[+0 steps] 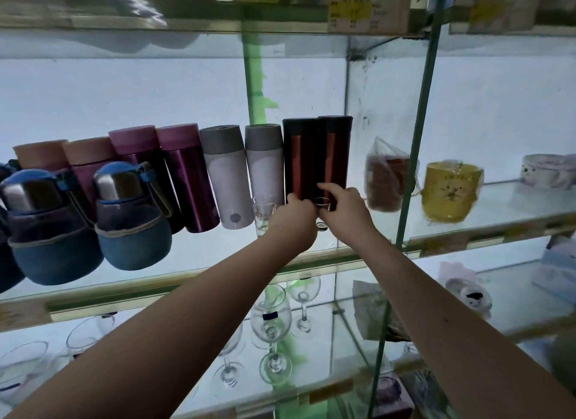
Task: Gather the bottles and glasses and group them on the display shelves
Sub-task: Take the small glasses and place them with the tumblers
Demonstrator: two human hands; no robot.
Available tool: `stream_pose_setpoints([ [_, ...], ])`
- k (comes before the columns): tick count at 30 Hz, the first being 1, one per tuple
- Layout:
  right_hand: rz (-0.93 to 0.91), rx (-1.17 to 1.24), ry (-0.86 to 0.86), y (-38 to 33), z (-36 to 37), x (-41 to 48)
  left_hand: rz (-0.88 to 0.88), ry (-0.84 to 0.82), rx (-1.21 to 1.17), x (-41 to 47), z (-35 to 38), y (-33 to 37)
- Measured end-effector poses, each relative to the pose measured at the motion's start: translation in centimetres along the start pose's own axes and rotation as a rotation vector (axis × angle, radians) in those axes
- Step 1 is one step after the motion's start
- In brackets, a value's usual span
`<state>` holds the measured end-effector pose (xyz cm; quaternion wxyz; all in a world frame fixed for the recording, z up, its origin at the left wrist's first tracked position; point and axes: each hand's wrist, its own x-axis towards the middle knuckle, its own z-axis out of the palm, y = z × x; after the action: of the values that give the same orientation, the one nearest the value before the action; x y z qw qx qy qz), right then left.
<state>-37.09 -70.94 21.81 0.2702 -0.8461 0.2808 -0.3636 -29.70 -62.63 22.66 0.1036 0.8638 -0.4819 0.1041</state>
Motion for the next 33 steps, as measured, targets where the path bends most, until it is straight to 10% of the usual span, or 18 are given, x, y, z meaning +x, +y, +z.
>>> stream_pose_setpoints([
  [18, -0.039, 0.196, 0.109, -2.2, -1.9, -1.1, -0.149, 0.310, -0.808, -0.8, -0.7, 0.3],
  [33, 0.331, 1.243, -0.062, -6.3, -2.9, -4.3, -0.373, 0.210, -1.920, -7.9, -5.0, 0.6],
])
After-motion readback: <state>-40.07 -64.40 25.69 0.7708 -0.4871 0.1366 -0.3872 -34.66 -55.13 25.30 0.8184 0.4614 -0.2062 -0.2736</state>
